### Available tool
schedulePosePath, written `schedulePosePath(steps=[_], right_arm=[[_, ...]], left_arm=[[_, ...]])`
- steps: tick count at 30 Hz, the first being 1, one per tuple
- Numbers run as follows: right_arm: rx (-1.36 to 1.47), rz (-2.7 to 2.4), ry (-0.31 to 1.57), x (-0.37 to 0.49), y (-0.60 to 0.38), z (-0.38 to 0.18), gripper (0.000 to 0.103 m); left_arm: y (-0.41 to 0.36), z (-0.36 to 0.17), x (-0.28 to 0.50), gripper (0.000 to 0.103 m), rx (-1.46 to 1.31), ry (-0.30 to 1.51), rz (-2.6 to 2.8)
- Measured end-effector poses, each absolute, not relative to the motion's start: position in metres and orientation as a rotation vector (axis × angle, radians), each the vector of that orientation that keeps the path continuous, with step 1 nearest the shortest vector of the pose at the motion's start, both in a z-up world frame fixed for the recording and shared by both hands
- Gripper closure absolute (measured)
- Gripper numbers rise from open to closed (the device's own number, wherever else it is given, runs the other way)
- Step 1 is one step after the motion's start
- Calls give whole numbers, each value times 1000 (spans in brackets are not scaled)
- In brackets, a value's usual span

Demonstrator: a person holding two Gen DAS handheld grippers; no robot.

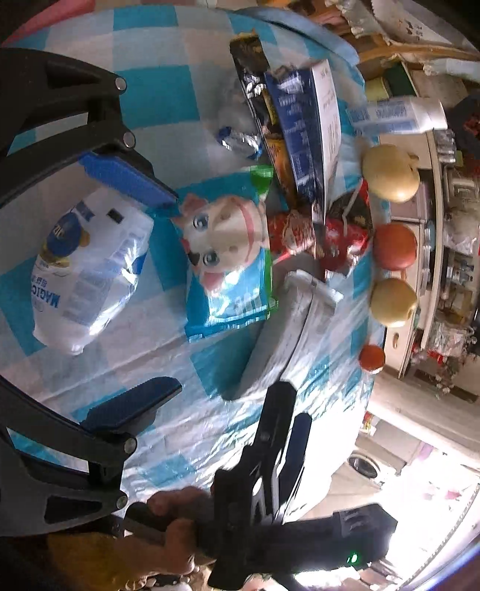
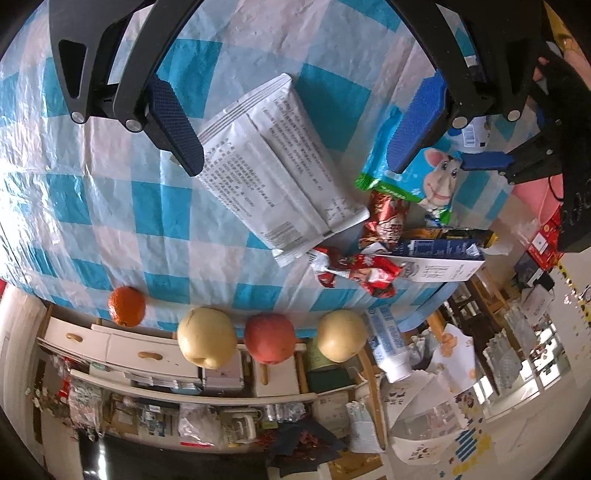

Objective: Collect trash
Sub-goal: 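Lower the open left tool toward the white plastic drink bottle, then close the left tool on the white plastic drink bottle and lift it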

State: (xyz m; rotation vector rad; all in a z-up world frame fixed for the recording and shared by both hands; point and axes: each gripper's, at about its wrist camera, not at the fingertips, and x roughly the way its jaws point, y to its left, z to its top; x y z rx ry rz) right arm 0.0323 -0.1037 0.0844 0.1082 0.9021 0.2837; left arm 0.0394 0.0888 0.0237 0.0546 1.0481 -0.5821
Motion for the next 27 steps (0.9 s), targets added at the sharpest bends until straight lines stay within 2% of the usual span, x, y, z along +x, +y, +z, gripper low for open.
schedulePosePath(steps=[8,18,21,24,27], right_arm=[[65,407,877,30,-73,88,5],[27,442,880,39,-43,81,5],[47,444,889,45,-40,77,5],[63,446,903,52,-35,73,5],[56,468,905,54,-27,70,5]], left_arm=[[121,23,18,10,35,1061,-279],[109,5,11,11,-84,1086,-201],[103,5,11,21,-47,1059,-172],[104,6,12,36,1,1035,-138],[109,7,12,37,8,1029,-149]])
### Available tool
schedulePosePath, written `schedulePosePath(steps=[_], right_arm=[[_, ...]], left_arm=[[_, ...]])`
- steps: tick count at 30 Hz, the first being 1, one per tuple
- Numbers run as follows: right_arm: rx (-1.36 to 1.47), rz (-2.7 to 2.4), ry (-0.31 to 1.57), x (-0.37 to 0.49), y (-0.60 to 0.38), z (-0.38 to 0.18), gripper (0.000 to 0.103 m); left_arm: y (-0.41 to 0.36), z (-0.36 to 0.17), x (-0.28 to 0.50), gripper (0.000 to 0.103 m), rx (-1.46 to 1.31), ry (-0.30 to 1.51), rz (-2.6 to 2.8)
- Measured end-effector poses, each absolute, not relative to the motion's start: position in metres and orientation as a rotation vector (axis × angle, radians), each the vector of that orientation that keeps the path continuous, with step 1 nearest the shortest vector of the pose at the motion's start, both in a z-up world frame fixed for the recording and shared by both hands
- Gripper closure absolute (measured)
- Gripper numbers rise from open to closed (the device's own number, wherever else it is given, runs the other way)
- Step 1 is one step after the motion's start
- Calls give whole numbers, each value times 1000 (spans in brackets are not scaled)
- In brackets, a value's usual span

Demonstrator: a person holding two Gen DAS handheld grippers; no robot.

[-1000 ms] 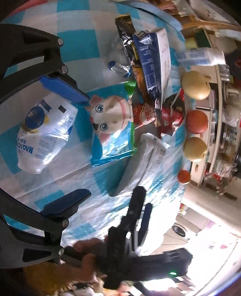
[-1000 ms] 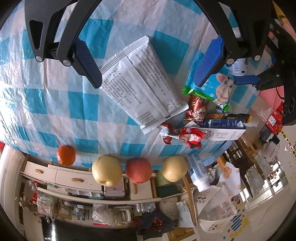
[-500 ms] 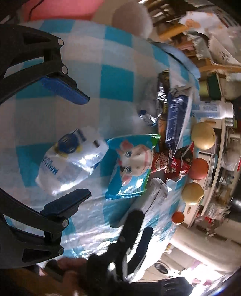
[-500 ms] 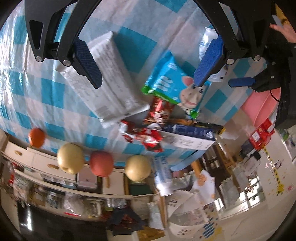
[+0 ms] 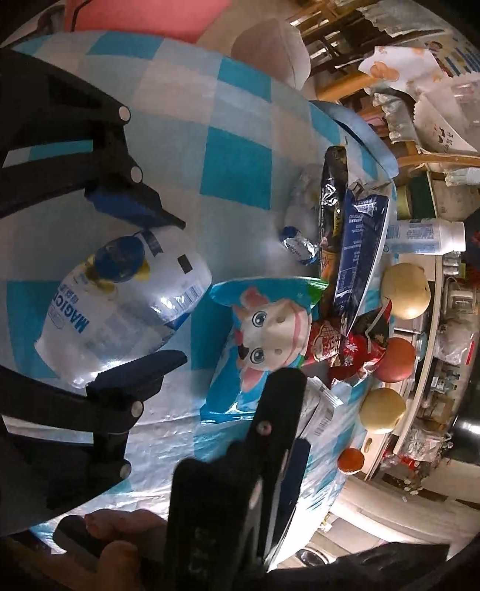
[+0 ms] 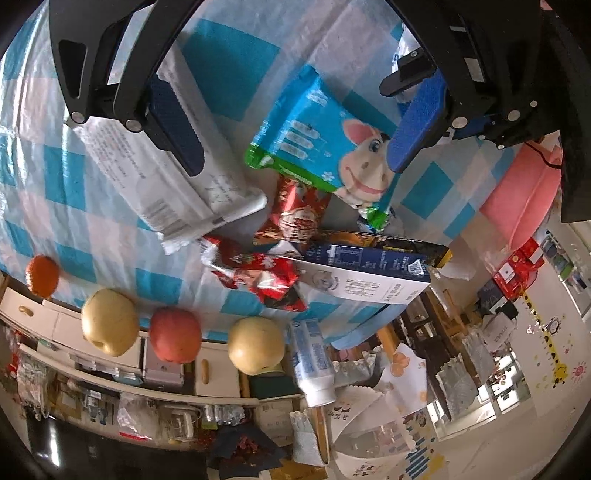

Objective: Collect trash
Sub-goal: 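Close the left tool on the white plastic drink bottle and lift it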

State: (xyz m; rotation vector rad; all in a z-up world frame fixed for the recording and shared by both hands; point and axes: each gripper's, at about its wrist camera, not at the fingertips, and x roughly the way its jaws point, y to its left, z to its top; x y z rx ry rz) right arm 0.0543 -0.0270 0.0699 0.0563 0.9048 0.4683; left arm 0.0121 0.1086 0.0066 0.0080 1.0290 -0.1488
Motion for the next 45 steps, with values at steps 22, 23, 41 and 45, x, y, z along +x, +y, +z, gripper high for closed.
schedulePosePath(steps=[22,23,41,45], right_arm=[[-109,583,1015,54,20,41,5],[-125,591,1016,52,23,41,5],[-201,573,913,39,18,60,5],[-218,572,906,46,26,53,5]], left_arm=[[176,13,15,52,-125,1044,-144],[177,13,16,53,-129,1044,-142],[190,13,16,54,-109,1055,-119],[184,10,16,52,-80,1068,-118]])
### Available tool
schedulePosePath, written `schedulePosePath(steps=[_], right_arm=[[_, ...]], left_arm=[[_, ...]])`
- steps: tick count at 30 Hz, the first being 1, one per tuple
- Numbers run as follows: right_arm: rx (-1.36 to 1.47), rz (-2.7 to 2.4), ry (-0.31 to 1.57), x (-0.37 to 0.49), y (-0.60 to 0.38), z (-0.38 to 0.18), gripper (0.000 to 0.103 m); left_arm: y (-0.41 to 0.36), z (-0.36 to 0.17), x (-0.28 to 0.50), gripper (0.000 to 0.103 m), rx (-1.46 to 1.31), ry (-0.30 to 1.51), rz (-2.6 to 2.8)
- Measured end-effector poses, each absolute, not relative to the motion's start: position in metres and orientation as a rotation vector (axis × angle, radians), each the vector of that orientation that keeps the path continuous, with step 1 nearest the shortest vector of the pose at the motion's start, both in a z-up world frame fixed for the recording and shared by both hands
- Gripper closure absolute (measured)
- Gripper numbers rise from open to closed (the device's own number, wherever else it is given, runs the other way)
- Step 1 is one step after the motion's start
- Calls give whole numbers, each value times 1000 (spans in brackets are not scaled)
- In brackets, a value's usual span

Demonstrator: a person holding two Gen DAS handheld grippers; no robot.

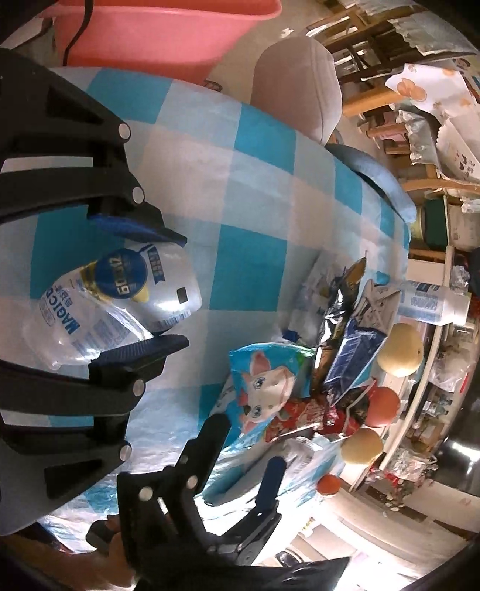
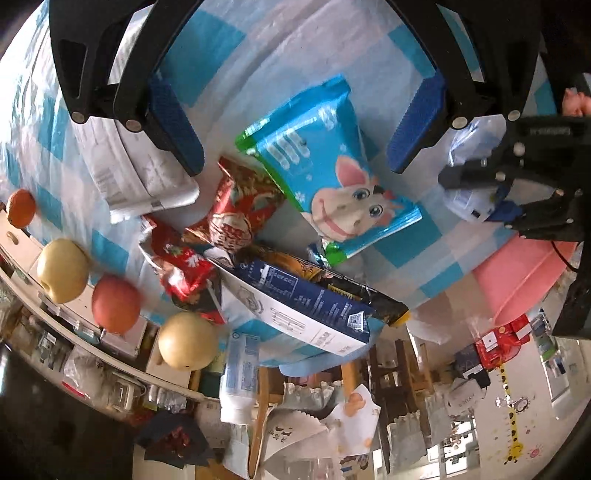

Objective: Collect trash
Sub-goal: 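Close the left tool on the white plastic drink bottle and lift it, then hold the bottle in the left tool while the right tool grasps the blue cartoon snack bag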

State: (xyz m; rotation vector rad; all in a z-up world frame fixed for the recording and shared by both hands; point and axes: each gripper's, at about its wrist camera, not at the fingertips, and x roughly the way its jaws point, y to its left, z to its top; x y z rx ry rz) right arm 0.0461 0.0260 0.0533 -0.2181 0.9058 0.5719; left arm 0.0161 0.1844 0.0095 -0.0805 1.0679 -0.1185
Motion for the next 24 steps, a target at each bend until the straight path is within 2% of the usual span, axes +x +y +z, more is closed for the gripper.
schedulePosePath(steps=[4,11,12,13,15,17,24], right_arm=[[-255,560,955,54,38,37,5],[-262,579,953,55,49,33,6],[-259,578,948,54,50,34,10],[-252,572,938,54,49,35,19],[-238,572,938,54,47,37,30],[-241,558,934,52,47,37,36],[-172,520,944,45,40,44,50]], left_arm=[[177,9,14,46,-34,1066,-121],[164,8,7,46,75,1061,-120],[163,8,6,46,86,1060,-121],[163,9,6,46,90,1059,-124],[164,9,4,47,85,1055,-128],[166,9,4,47,82,1052,-131],[177,15,3,56,7,1037,-149]])
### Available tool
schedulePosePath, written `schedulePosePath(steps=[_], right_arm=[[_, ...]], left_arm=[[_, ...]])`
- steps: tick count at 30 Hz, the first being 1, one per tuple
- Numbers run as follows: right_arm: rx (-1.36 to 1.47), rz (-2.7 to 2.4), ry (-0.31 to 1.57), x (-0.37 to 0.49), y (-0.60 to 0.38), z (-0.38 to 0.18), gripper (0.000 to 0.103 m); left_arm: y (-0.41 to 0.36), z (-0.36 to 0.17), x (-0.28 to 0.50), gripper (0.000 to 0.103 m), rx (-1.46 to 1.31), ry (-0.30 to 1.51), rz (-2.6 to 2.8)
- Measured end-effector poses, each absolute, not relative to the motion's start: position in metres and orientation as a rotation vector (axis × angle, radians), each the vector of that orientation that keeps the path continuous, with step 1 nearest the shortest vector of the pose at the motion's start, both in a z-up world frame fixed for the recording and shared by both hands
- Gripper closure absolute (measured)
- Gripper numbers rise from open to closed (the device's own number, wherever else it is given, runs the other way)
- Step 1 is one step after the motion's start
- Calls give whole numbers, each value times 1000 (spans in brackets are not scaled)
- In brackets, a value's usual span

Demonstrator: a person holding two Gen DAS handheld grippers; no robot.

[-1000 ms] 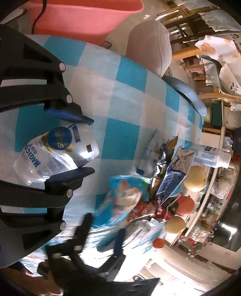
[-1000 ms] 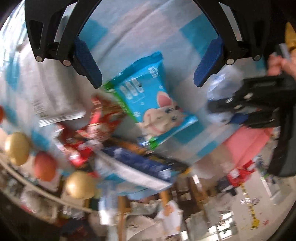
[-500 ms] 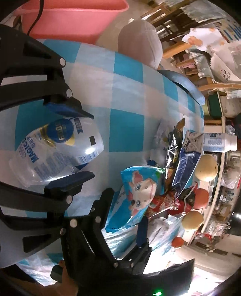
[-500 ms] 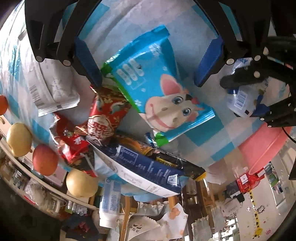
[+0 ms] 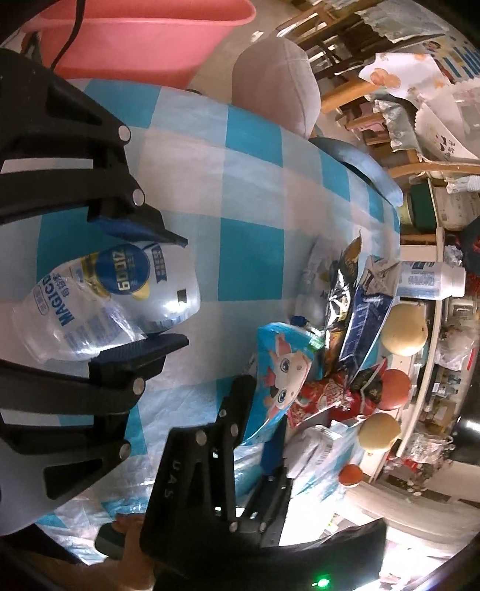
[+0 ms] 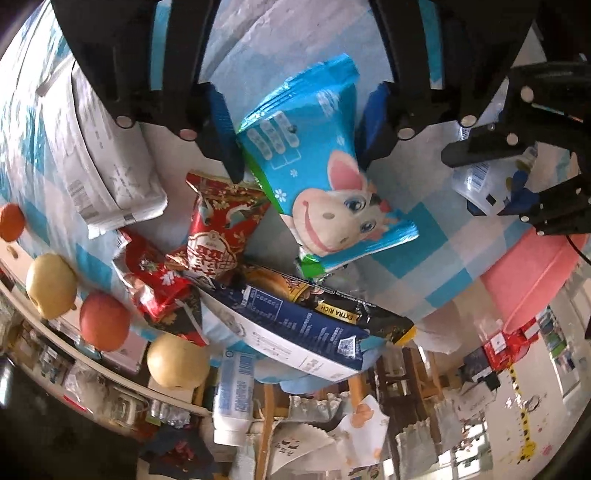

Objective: Collect trash
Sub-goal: 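Hold the bottle in the left tool while the right tool grasps the blue cartoon snack bag, then carry the bottle and blue bag over the pink bucket and open both tools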

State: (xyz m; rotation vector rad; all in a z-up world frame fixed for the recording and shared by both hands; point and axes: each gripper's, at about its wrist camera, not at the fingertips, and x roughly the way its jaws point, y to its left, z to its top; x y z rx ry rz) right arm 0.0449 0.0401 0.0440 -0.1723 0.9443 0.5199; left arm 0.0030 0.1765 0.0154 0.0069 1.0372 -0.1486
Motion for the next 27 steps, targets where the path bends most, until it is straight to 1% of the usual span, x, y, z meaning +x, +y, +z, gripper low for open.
schedulePosePath(steps=[1,5,13,21,27], right_arm=[[-160,515,941,44,38,46,51],[-116,497,922,36,33,54,53],[-35,487,881,13,29,70,53],[100,486,913,-1,30,74,53],[158,512,911,-8,44,82,53]], left_arm=[[179,16,3,57,-4,1036,-150],[186,18,3,59,-44,1030,-156],[198,30,0,60,-129,997,-188],[219,51,-6,61,-214,927,-202],[245,74,-13,63,-292,846,-207]])
